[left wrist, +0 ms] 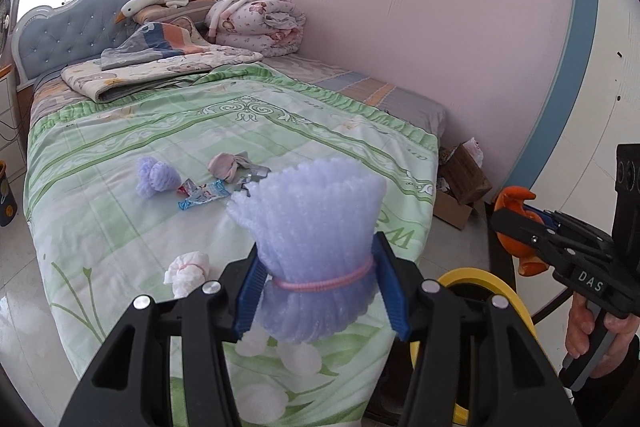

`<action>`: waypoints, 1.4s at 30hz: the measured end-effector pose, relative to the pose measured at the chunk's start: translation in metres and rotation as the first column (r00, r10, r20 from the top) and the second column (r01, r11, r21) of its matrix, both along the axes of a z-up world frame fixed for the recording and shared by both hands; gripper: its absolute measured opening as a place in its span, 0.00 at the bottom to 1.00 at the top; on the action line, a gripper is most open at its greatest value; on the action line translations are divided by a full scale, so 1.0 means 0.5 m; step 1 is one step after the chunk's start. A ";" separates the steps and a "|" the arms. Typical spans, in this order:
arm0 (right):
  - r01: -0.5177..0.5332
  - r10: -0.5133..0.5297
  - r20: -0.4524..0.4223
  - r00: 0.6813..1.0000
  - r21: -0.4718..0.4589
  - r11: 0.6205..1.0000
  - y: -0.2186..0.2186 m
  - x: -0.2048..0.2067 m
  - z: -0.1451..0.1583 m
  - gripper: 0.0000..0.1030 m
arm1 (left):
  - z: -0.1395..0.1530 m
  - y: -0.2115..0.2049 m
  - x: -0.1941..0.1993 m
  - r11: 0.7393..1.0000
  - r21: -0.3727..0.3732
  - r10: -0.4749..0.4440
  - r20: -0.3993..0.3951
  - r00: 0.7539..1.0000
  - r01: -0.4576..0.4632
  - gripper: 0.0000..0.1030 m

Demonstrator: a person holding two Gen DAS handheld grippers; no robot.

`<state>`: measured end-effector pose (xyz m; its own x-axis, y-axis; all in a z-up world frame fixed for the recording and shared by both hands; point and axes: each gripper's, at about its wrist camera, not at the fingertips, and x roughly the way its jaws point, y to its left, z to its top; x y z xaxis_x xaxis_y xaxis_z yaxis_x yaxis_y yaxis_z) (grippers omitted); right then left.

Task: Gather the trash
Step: 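Carry the purple mesh net and orange peel over the yellow-rimmed bin with both tools, then open the right tool to drop the orange peel while the left tool drops the mesh net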

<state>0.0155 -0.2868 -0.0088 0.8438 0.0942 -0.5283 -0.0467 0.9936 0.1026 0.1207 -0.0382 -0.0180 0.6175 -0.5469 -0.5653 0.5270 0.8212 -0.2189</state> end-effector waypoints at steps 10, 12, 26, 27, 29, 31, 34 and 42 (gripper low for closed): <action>0.070 -0.070 0.012 0.998 0.012 0.998 -0.062 -0.094 0.007 0.30 | 0.014 -0.068 -0.075 0.995 -0.002 -0.099 0.015 0.995 0.099 0.48; 0.088 -0.088 0.005 0.996 0.018 0.996 -0.077 -0.109 0.006 0.30 | 0.017 -0.082 -0.087 0.993 -0.008 -0.116 0.017 0.993 0.116 0.48; 0.156 -0.156 0.000 0.988 0.056 0.986 -0.158 -0.197 -0.004 0.31 | -0.020 -0.182 -0.130 0.977 0.032 -0.208 -0.036 0.978 0.209 0.48; 0.159 -0.160 -0.003 0.987 0.061 0.985 -0.162 -0.198 -0.007 0.31 | -0.028 -0.188 -0.131 0.976 0.030 -0.212 -0.049 0.976 0.214 0.48; 0.169 -0.169 -0.010 0.986 0.069 0.983 -0.171 -0.201 -0.013 0.31 | -0.044 -0.198 -0.132 0.974 0.026 -0.222 -0.075 0.972 0.224 0.48; 0.181 -0.179 -0.022 0.984 0.079 0.980 -0.182 -0.199 -0.023 0.31 | -0.063 -0.210 -0.135 0.972 0.036 -0.229 -0.093 0.969 0.233 0.48; 0.200 -0.196 -0.047 0.980 0.094 0.975 -0.197 -0.197 -0.039 0.31 | -0.086 -0.232 -0.142 0.965 0.055 -0.250 -0.119 0.961 0.257 0.48; 0.221 -0.209 -0.091 0.974 0.151 0.964 -0.238 -0.194 -0.082 0.31 | -0.121 -0.277 -0.169 0.943 0.084 -0.307 -0.150 0.940 0.321 0.48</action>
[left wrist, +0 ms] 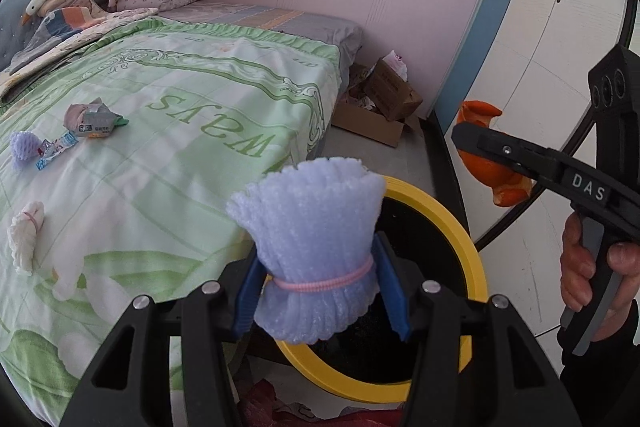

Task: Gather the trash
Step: 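Open the right tool to drop the orange peel while the left tool drops the mesh net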

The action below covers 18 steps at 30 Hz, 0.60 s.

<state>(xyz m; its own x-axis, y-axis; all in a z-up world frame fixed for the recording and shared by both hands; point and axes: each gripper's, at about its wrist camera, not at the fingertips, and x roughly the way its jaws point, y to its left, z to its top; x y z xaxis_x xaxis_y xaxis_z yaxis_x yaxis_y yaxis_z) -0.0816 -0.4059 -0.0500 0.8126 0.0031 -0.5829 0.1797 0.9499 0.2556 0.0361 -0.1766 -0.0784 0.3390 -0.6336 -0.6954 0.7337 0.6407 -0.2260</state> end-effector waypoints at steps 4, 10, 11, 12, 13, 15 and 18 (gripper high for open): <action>0.007 -0.007 -0.008 1.000 0.018 1.000 -0.012 0.002 -0.013 0.33 | -0.010 -0.010 -0.008 1.000 0.015 -0.017 0.000 1.000 0.017 0.48; 0.022 -0.022 -0.009 1.000 0.045 0.999 -0.025 0.003 -0.021 0.35 | -0.013 -0.010 -0.012 1.000 0.016 -0.021 -0.007 1.000 0.021 0.51; 0.023 -0.023 -0.007 1.000 0.047 0.999 -0.027 0.002 -0.021 0.37 | -0.014 -0.010 -0.012 1.000 0.015 -0.022 -0.010 1.000 0.022 0.51; 0.026 -0.026 -0.005 1.000 0.045 0.999 -0.030 -0.001 -0.022 0.39 | -0.014 -0.010 -0.013 1.000 0.014 -0.026 -0.014 1.000 0.026 0.52; 0.029 -0.029 -0.003 1.000 0.044 0.999 -0.031 -0.001 -0.021 0.40 | -0.014 -0.010 -0.012 1.000 0.014 -0.026 -0.013 1.000 0.026 0.55; 0.035 -0.035 0.002 0.999 0.047 0.998 -0.034 -0.003 -0.018 0.43 | -0.012 -0.009 -0.013 1.000 0.009 -0.027 -0.016 1.000 0.027 0.61; 0.053 -0.054 0.008 0.999 0.044 0.998 -0.040 -0.004 -0.012 0.44 | -0.008 -0.003 -0.012 0.999 -0.011 -0.031 -0.029 0.999 0.031 0.68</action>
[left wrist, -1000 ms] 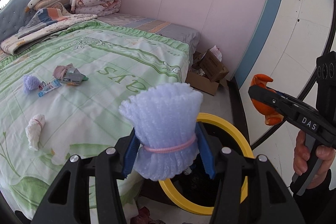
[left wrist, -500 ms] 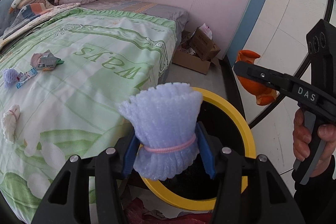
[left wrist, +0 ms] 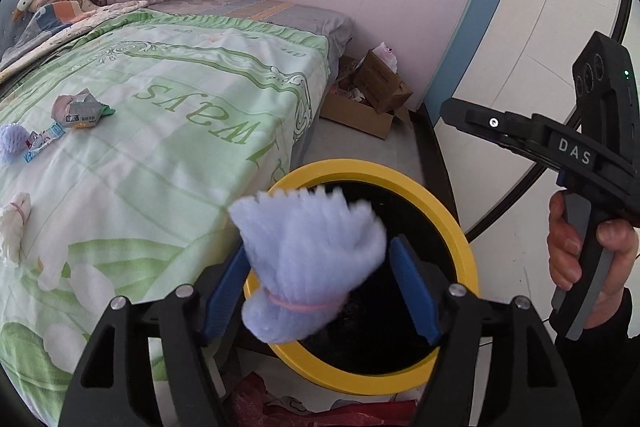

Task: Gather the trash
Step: 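Open the right tool to drop the orange peel while the left tool drops the mesh net, then move both open tools back over the bed toward the tissue and wrapper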

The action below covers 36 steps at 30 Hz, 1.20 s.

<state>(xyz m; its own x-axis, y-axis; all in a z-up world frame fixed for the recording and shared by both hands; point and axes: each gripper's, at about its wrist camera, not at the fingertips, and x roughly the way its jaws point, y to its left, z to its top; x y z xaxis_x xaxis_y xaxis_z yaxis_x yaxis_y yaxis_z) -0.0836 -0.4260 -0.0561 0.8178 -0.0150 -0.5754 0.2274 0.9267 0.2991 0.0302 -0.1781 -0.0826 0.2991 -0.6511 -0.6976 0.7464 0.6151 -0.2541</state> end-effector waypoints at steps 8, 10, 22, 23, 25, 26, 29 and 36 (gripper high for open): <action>0.027 -0.027 0.021 0.999 -0.006 1.000 -0.012 -0.002 0.017 0.45 | 0.017 0.018 0.009 0.999 -0.025 0.025 0.024 0.999 -0.025 0.75; 0.027 -0.026 0.026 0.999 -0.013 1.000 -0.010 0.002 0.022 0.46 | 0.021 0.025 0.015 0.999 -0.031 0.037 0.029 0.999 -0.036 0.75; -0.005 0.005 0.037 0.999 -0.024 1.000 0.015 0.050 0.030 0.51 | 0.048 0.084 0.055 0.992 -0.058 0.112 0.067 0.991 -0.108 0.75; -0.008 0.009 0.037 0.999 -0.027 1.000 0.019 0.056 0.032 0.51 | 0.050 0.091 0.060 0.991 -0.061 0.123 0.072 0.990 -0.118 0.76; -0.020 0.021 0.042 0.999 -0.031 0.999 0.026 0.069 0.036 0.52 | 0.055 0.106 0.071 0.988 -0.067 0.142 0.079 0.987 -0.137 0.76; -0.025 0.026 0.043 0.999 -0.036 0.999 0.030 0.076 0.037 0.52 | 0.057 0.114 0.077 0.986 -0.071 0.154 0.080 0.985 -0.149 0.76; -0.044 0.046 0.047 0.998 -0.048 0.998 0.048 0.100 0.042 0.52 | 0.061 0.142 0.098 0.980 -0.079 0.190 0.073 0.979 -0.184 0.77; -0.098 0.102 0.050 0.994 -0.068 0.993 0.090 0.175 0.050 0.54 | 0.067 0.204 0.143 0.961 -0.080 0.270 0.087 0.959 -0.263 0.78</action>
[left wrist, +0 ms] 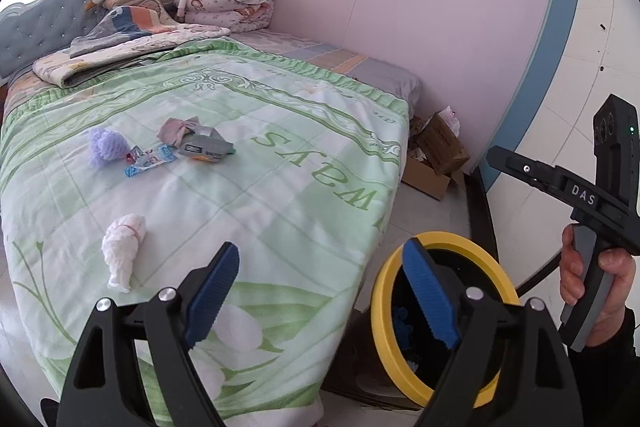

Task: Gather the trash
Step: 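Move both open tools back over the bed toward the tissue and wrapper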

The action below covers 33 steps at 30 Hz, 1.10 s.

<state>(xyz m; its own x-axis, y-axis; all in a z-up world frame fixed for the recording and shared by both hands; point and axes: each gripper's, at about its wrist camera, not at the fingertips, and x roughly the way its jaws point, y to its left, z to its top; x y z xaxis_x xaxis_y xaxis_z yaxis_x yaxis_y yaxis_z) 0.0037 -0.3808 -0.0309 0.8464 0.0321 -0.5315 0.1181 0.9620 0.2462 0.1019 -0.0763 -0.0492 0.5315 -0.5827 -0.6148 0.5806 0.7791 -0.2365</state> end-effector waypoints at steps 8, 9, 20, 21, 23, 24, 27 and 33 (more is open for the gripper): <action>-0.073 0.073 -0.002 0.997 -0.041 0.997 0.068 0.098 0.005 0.57 | 0.002 0.080 0.055 0.994 0.014 0.110 0.007 0.994 -0.110 0.79; -0.079 0.079 -0.003 0.997 -0.045 0.996 0.077 0.111 0.005 0.59 | 0.000 0.088 0.061 0.992 0.016 0.121 0.006 0.993 -0.122 0.79; -0.165 0.162 -0.037 0.986 -0.062 0.984 0.155 0.261 -0.024 0.60 | -0.030 0.155 0.129 0.972 0.051 0.230 0.003 0.973 -0.230 0.79; -0.174 0.171 -0.042 0.984 -0.065 0.983 0.163 0.276 -0.027 0.60 | -0.033 0.160 0.134 0.970 0.055 0.237 0.004 0.971 -0.237 0.79; -0.189 0.185 -0.052 0.981 -0.075 0.979 0.177 0.301 -0.035 0.60 | -0.041 0.168 0.142 0.966 0.060 0.251 0.001 0.968 -0.250 0.79; -0.196 0.192 -0.057 0.980 -0.081 0.977 0.184 0.315 -0.040 0.60 | -0.045 0.174 0.148 0.965 0.060 0.256 -0.006 0.967 -0.256 0.79; -0.216 0.210 -0.074 0.975 -0.101 0.971 0.206 0.349 -0.054 0.60 | -0.059 0.188 0.162 0.960 0.059 0.275 -0.024 0.961 -0.274 0.79; -0.255 0.242 -0.106 0.964 -0.131 0.958 0.254 0.404 -0.083 0.61 | -0.090 0.211 0.192 0.953 0.059 0.300 -0.066 0.952 -0.297 0.79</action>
<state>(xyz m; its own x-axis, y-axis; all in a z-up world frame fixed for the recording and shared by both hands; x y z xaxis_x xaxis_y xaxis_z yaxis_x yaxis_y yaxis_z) 0.2058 -0.2539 -0.0725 0.7712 0.1546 -0.6175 -0.1142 0.9879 0.1046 0.1981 0.0293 -0.0941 0.6289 -0.3738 -0.6817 0.3024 0.9254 -0.2284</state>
